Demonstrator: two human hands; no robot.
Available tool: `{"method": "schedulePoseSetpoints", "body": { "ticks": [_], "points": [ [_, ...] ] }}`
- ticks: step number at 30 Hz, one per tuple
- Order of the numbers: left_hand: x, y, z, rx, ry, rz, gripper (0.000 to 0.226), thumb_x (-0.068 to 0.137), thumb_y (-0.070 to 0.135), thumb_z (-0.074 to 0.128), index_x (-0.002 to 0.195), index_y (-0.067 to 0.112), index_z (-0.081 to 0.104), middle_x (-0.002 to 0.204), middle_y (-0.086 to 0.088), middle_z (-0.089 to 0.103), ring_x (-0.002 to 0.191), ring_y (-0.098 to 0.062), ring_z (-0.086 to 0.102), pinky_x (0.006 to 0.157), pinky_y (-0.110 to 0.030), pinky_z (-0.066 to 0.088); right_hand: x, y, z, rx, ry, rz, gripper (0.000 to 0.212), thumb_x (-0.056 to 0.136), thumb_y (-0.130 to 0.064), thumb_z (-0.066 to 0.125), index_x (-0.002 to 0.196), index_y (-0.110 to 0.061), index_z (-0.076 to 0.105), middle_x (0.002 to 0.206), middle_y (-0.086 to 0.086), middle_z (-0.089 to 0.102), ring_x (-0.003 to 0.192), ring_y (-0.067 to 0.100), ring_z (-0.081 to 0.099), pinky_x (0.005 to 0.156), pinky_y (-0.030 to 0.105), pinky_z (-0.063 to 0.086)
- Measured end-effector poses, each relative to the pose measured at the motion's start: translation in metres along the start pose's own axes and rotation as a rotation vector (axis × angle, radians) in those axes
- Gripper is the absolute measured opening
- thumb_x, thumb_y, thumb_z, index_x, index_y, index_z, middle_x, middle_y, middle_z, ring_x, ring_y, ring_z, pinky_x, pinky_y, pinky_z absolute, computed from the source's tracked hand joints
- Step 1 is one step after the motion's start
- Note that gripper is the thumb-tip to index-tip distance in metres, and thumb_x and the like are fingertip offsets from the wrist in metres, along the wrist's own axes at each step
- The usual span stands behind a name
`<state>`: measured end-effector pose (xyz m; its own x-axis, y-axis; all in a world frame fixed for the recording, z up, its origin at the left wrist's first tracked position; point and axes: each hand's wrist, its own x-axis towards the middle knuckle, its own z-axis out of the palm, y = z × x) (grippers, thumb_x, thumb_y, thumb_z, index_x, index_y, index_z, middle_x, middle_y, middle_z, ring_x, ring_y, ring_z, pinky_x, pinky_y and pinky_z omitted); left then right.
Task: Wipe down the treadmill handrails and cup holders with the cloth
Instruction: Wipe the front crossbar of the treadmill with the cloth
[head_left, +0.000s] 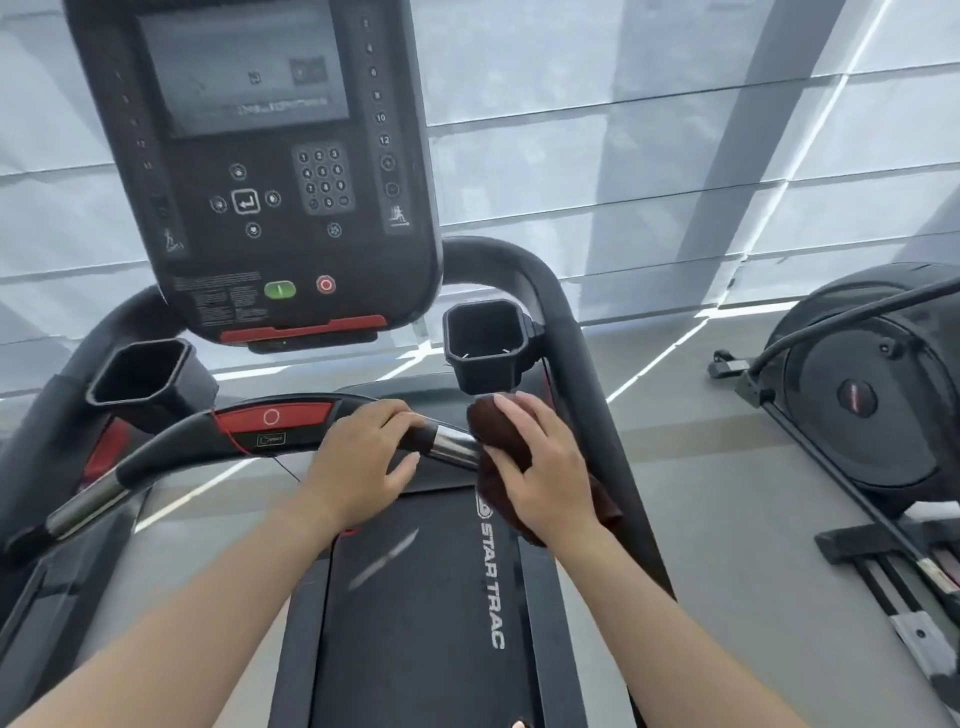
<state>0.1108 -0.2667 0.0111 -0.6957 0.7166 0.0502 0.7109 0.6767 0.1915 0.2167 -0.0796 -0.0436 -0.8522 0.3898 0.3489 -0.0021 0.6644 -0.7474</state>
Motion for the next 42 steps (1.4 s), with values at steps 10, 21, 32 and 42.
{"method": "schedulePoseSetpoints", "body": {
  "ticks": [10,21,32,42],
  "points": [
    [0.015,-0.069,0.01,0.095,0.066,-0.109,0.061,0.077,0.066,0.029,0.119,0.028,0.051,0.112,0.001,0.058,0.112,-0.023,0.048,0.101,-0.04,0.02,0.005,0.007,0.033,-0.097,0.071,0.191,0.051,0.086,-0.053,0.045,0.131,-0.03,0.047,0.122,-0.006,0.059,0.111,0.016,0.052,0.093,0.038,0.044],
    [0.013,-0.107,-0.004,0.057,-0.079,0.041,0.061,0.08,0.065,0.017,0.135,0.041,0.03,0.124,0.007,0.05,0.12,-0.018,0.043,0.1,-0.039,0.024,0.022,-0.039,0.067,-0.132,0.097,0.105,0.046,0.089,-0.045,0.051,0.131,-0.027,0.048,0.123,-0.005,0.061,0.111,0.018,0.056,0.094,0.035,0.044],
    [-0.002,-0.154,-0.002,0.13,0.131,0.056,0.047,0.086,0.054,0.03,0.124,0.033,0.047,0.089,0.004,0.059,0.08,-0.022,0.057,0.071,-0.037,0.041,0.051,-0.093,0.114,-0.239,0.09,0.016,0.044,0.086,-0.046,0.053,0.127,-0.03,0.052,0.111,-0.006,0.064,0.097,0.018,0.059,0.081,0.035,0.049],
    [-0.002,-0.158,-0.001,0.12,0.192,0.087,0.043,0.086,0.051,0.036,0.122,0.031,0.048,0.087,0.003,0.057,0.075,-0.022,0.056,0.069,-0.036,0.04,0.042,-0.1,0.127,-0.243,0.229,0.06,0.042,0.085,-0.042,0.056,0.123,-0.024,0.057,0.11,-0.002,0.066,0.1,0.019,0.06,0.086,0.037,0.049]
  ]
}}
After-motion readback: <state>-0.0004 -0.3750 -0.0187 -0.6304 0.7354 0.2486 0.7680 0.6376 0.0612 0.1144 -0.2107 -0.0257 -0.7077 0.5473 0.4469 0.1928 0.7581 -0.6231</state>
